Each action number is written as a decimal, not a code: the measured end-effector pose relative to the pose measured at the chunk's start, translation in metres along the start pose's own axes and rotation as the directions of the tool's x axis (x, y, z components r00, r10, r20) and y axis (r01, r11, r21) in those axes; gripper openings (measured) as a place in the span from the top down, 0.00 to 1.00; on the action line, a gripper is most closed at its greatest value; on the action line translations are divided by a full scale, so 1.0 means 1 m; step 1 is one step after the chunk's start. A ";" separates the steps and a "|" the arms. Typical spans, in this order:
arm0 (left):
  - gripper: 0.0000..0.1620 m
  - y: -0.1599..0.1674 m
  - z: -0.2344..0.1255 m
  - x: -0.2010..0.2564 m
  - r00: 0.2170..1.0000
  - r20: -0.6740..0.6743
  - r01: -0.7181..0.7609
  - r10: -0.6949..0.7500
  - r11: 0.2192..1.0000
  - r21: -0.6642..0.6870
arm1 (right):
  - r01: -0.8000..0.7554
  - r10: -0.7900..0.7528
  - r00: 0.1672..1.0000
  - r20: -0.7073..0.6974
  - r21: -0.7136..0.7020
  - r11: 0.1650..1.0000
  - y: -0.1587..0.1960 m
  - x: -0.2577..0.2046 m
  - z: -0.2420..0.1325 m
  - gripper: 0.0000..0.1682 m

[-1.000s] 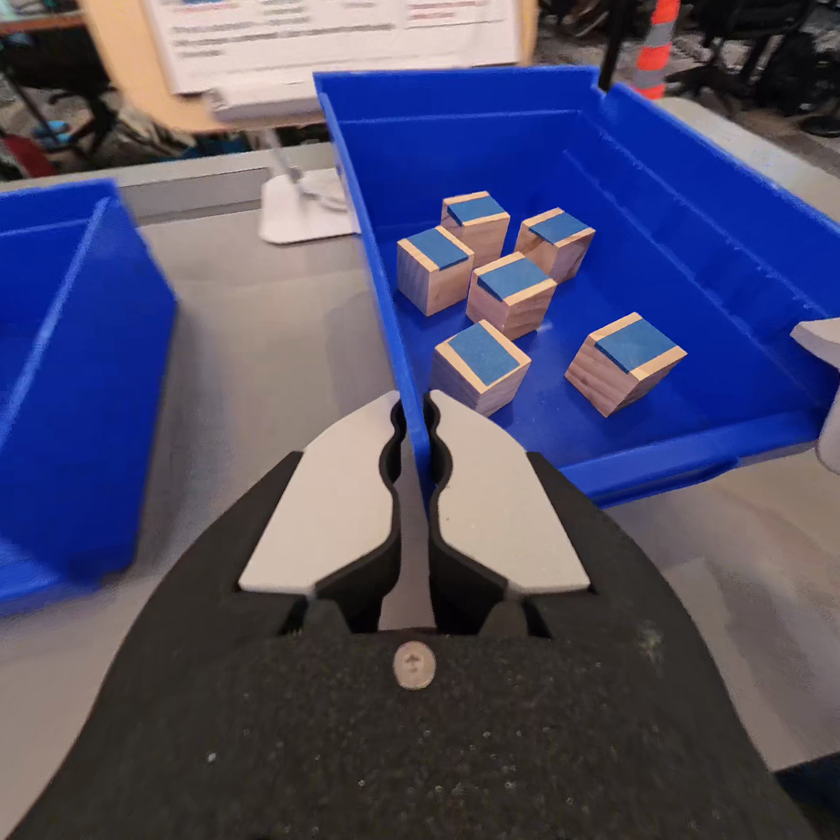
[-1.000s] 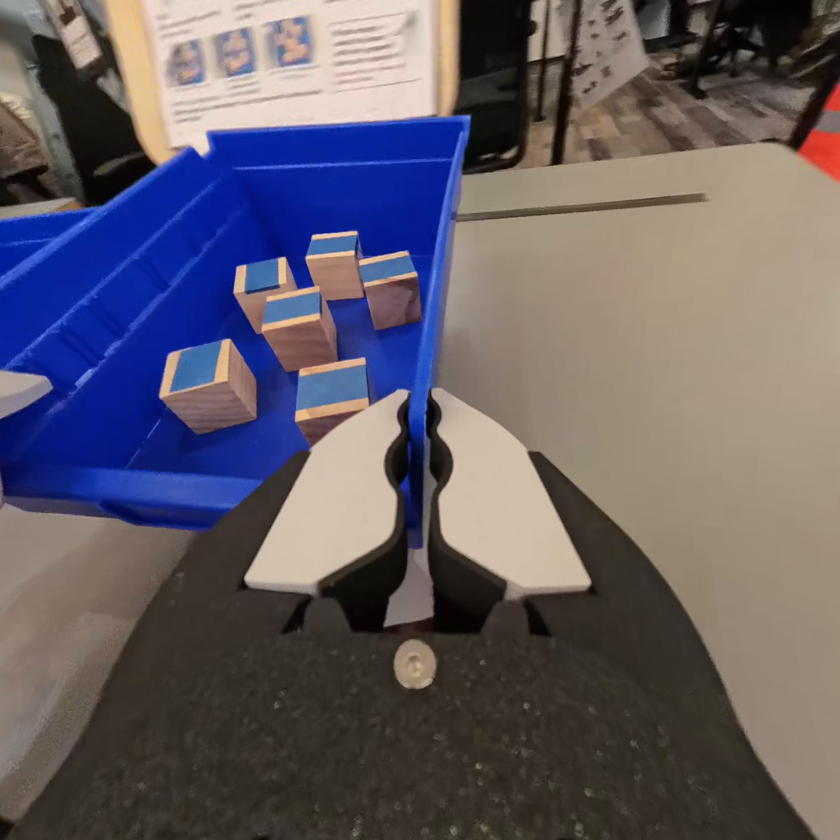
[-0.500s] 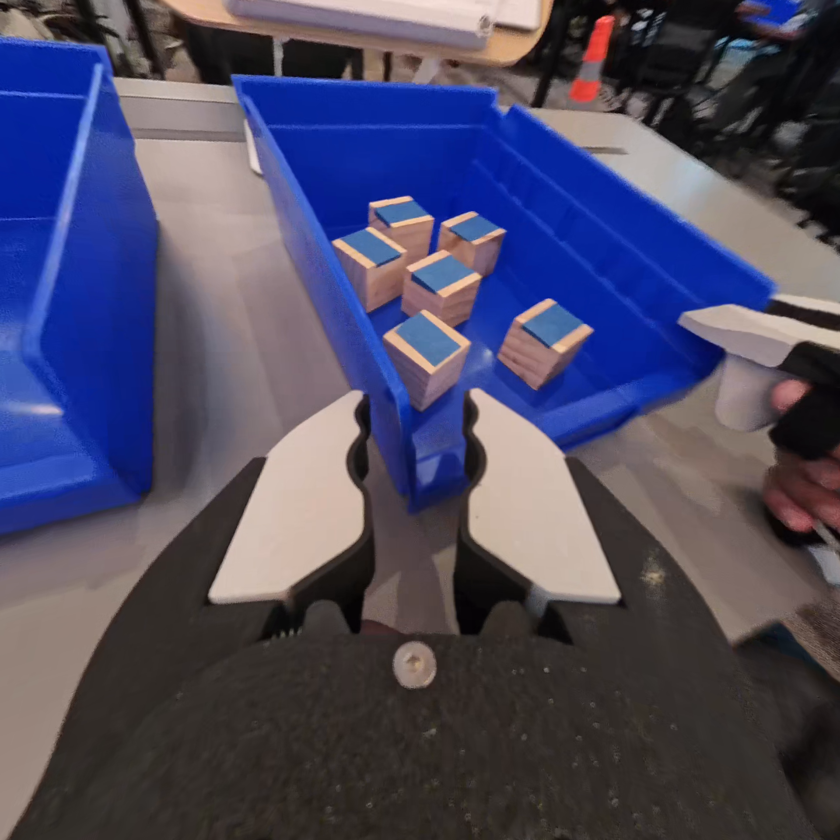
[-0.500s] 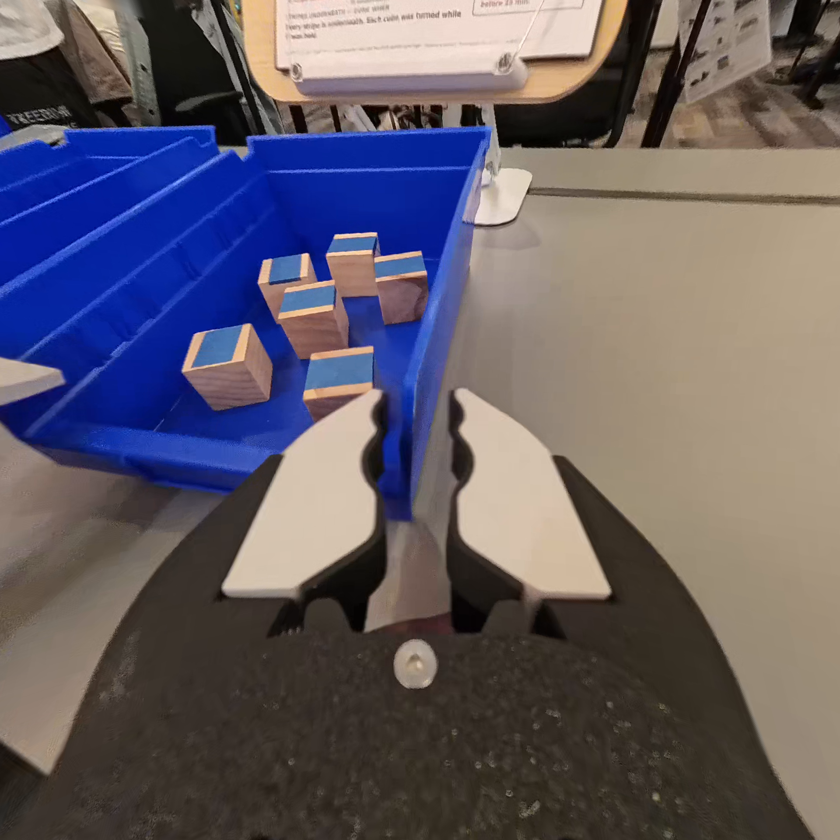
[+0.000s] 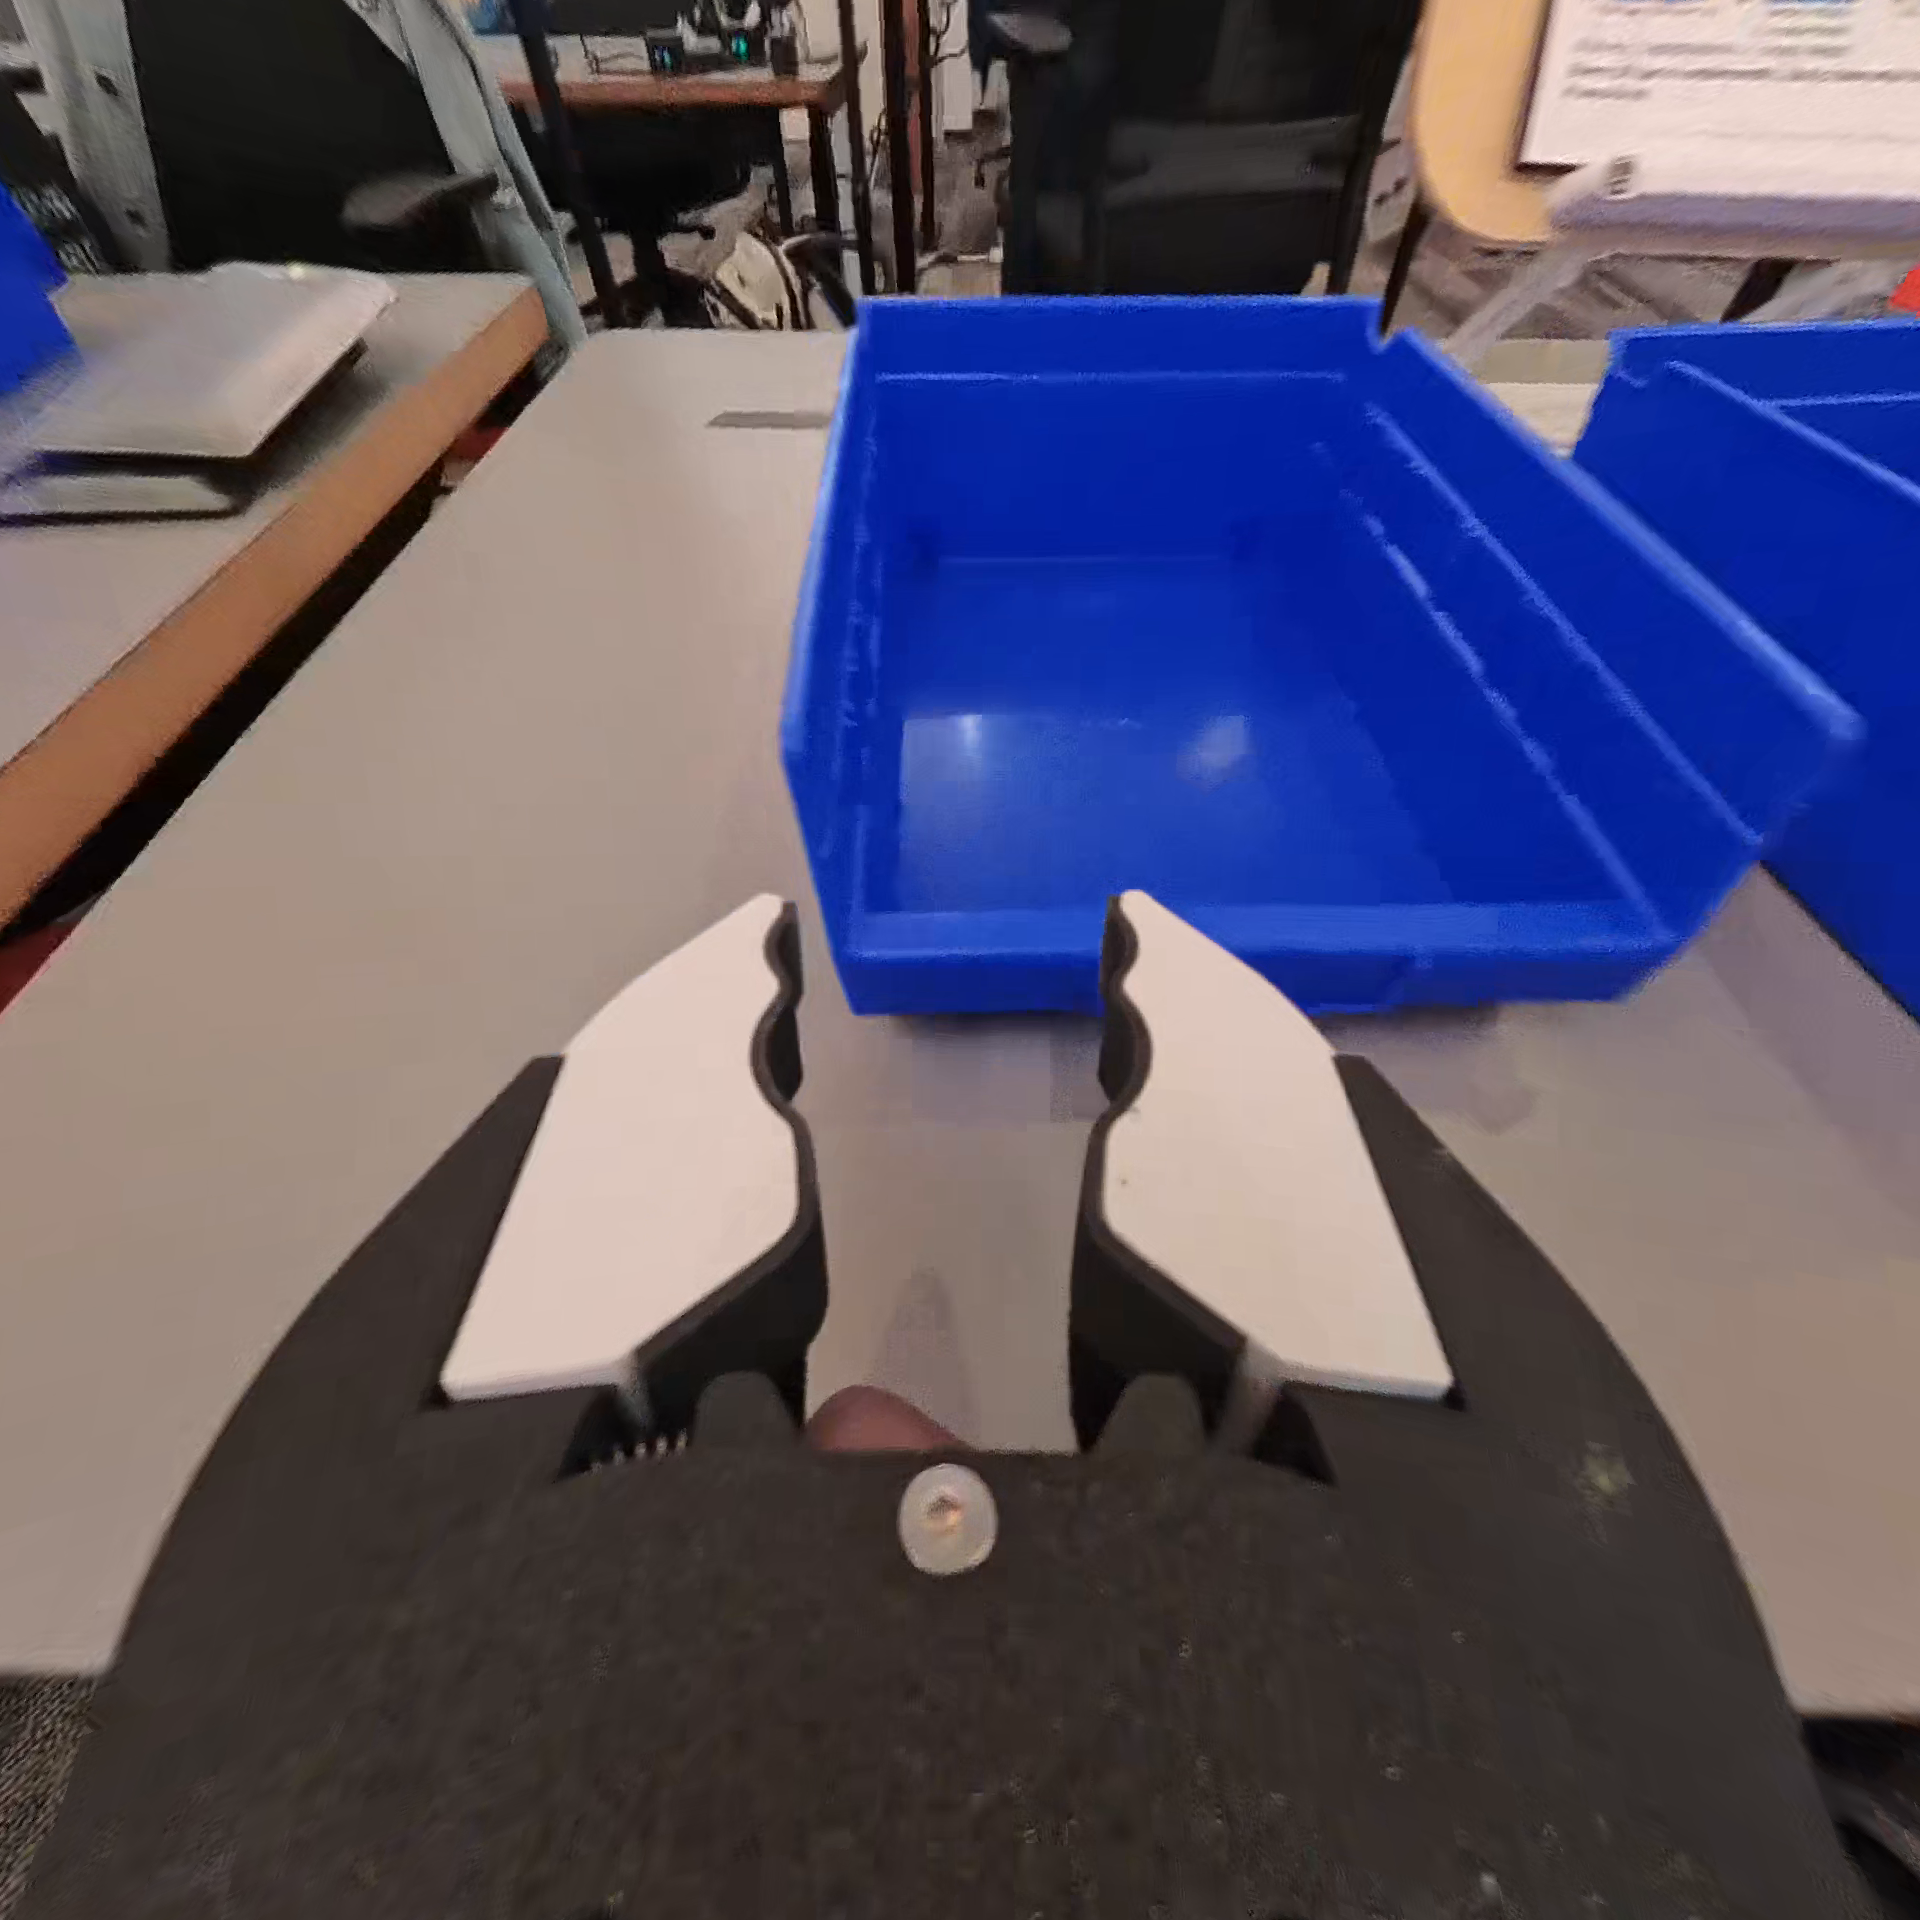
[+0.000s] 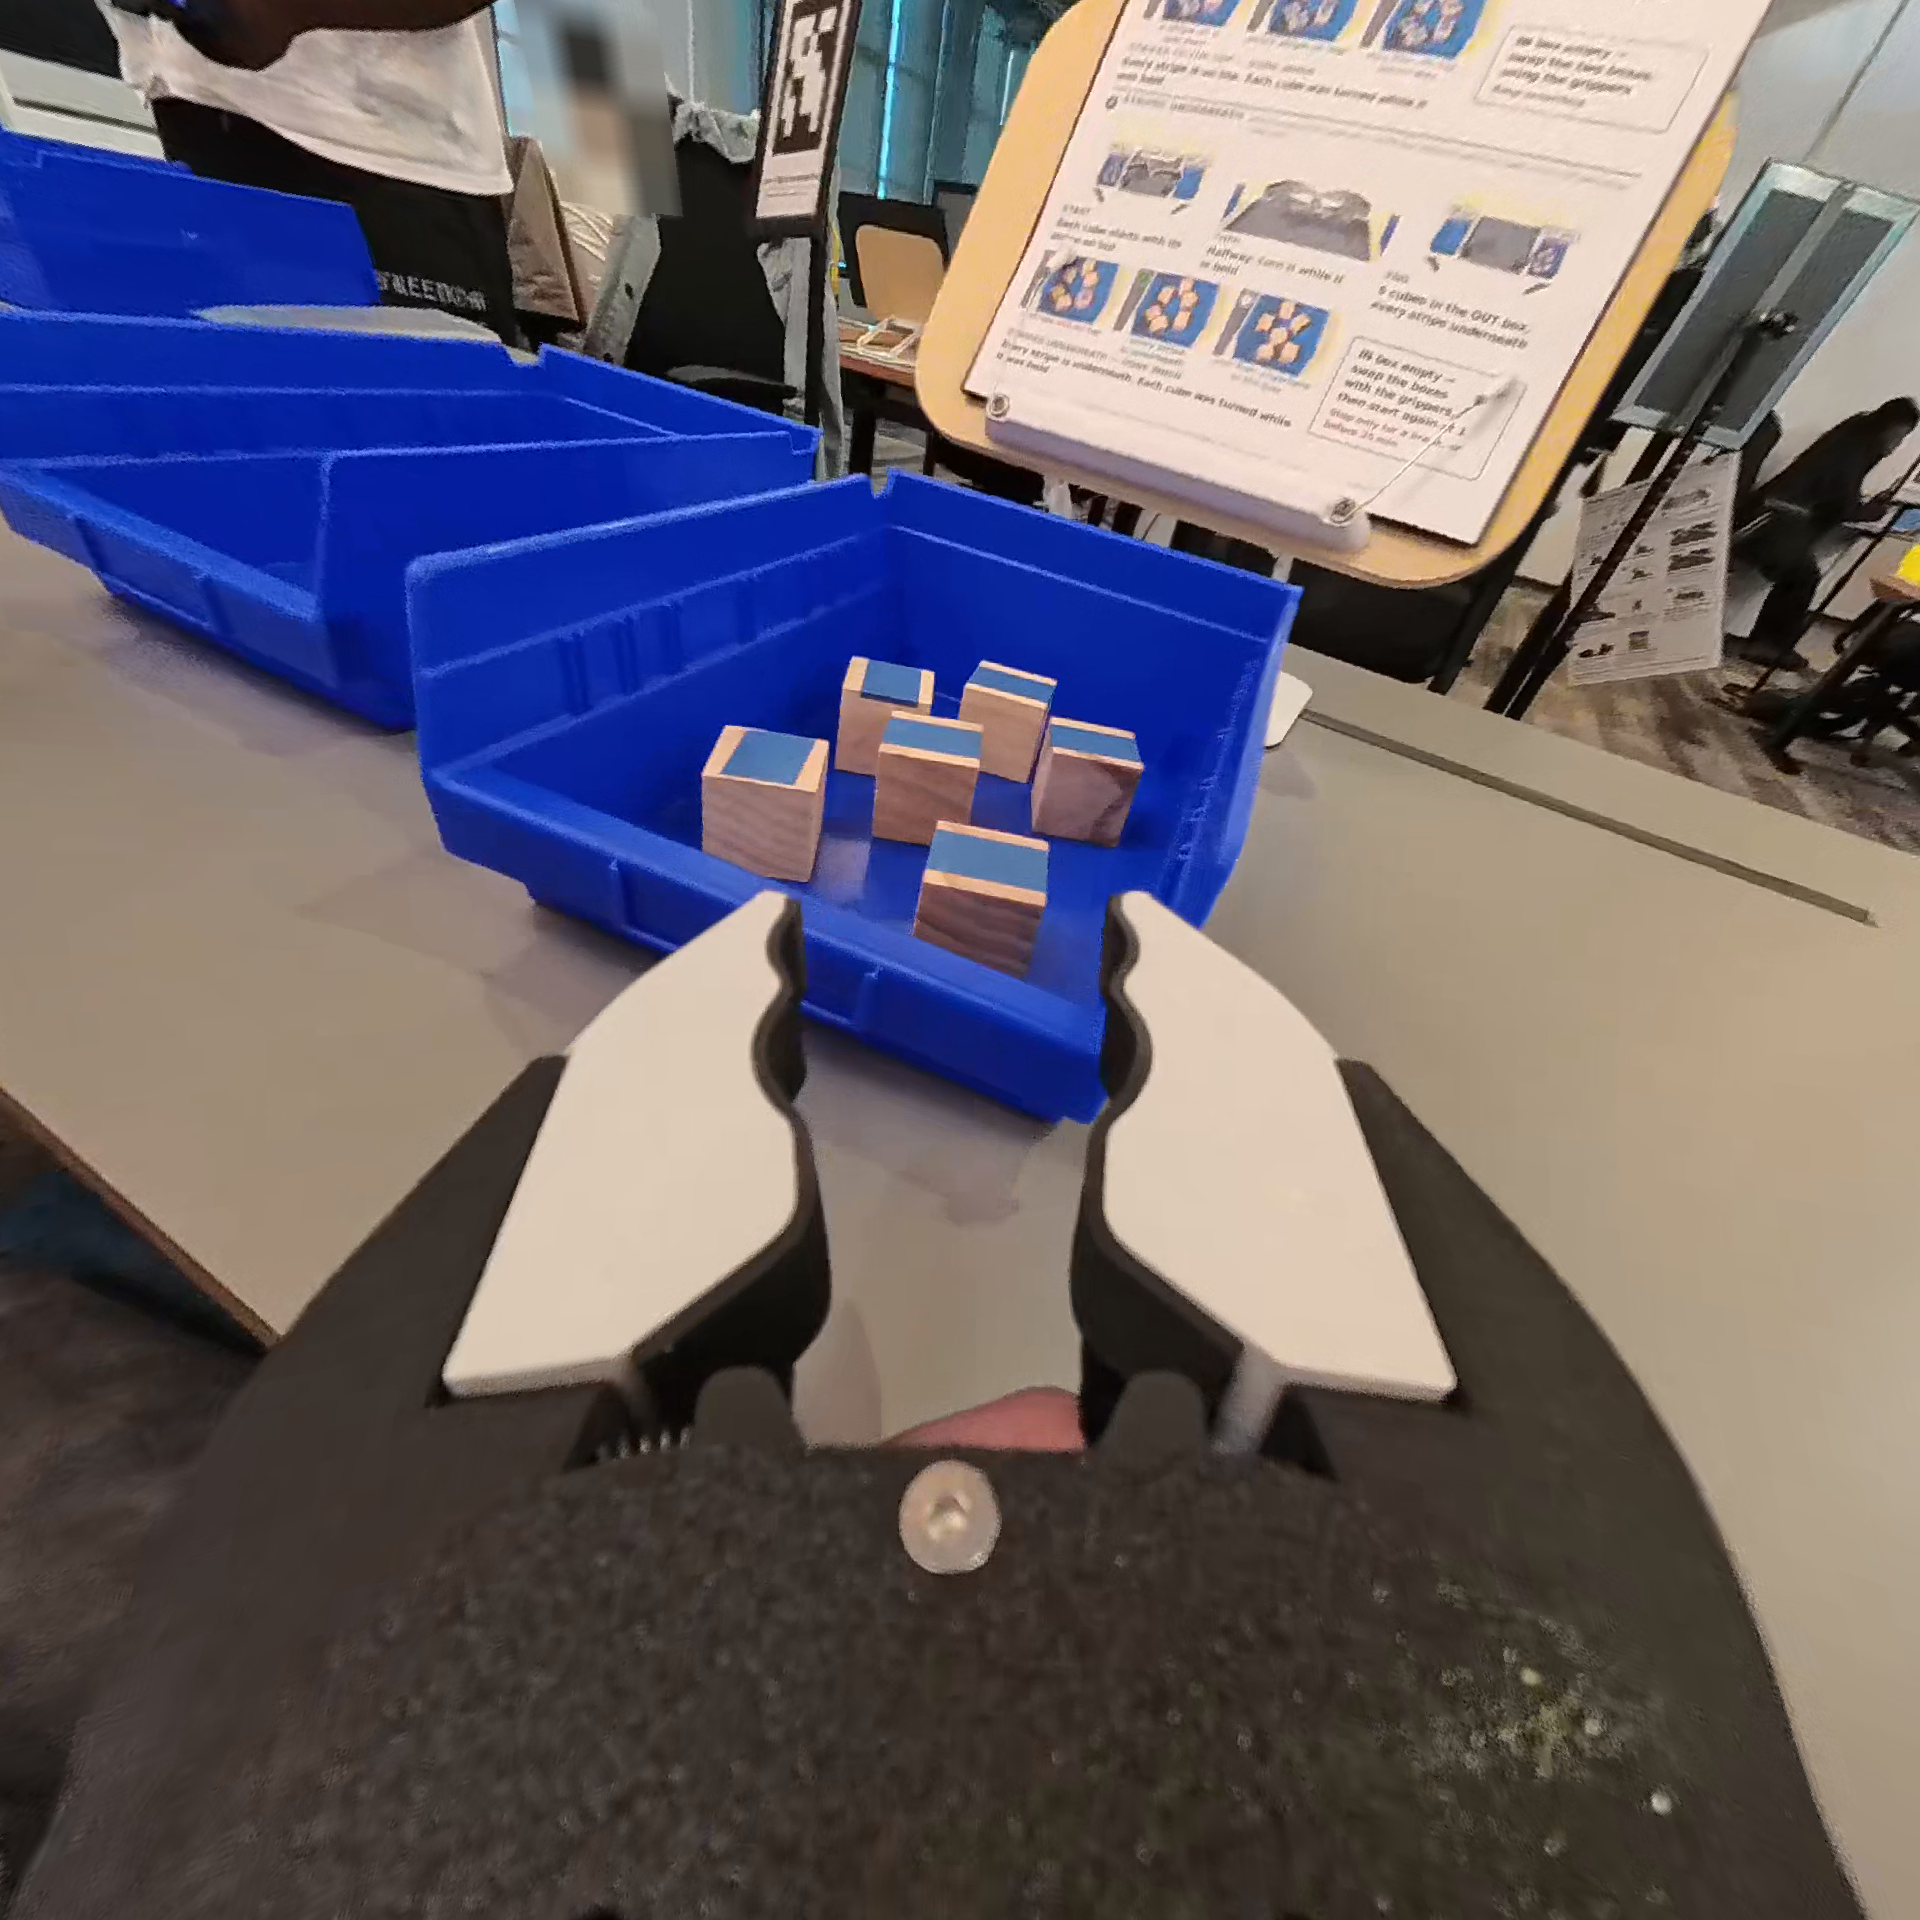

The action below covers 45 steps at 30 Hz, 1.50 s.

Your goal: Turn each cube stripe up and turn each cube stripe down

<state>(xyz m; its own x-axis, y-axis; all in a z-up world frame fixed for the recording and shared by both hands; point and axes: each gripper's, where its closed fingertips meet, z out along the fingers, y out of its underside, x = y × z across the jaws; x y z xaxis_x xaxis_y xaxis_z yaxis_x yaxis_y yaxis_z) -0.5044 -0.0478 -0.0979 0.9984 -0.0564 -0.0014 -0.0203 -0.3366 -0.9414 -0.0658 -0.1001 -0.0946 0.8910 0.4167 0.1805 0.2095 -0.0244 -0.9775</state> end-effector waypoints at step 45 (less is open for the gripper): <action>0.96 -0.125 -0.097 0.178 0.986 0.032 -0.161 0.162 0.908 0.387 | -0.188 0.192 0.981 -0.023 0.114 0.976 -0.143 -0.039 0.048 0.97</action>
<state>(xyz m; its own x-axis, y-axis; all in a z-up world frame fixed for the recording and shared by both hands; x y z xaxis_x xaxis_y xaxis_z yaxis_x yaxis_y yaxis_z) -0.3297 -0.1071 0.0527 0.9832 -0.0803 -0.1642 -0.1590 0.0672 -0.9850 -0.1498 -0.0695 0.0332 0.9236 0.3832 -0.0080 -0.0091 0.0010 -1.0000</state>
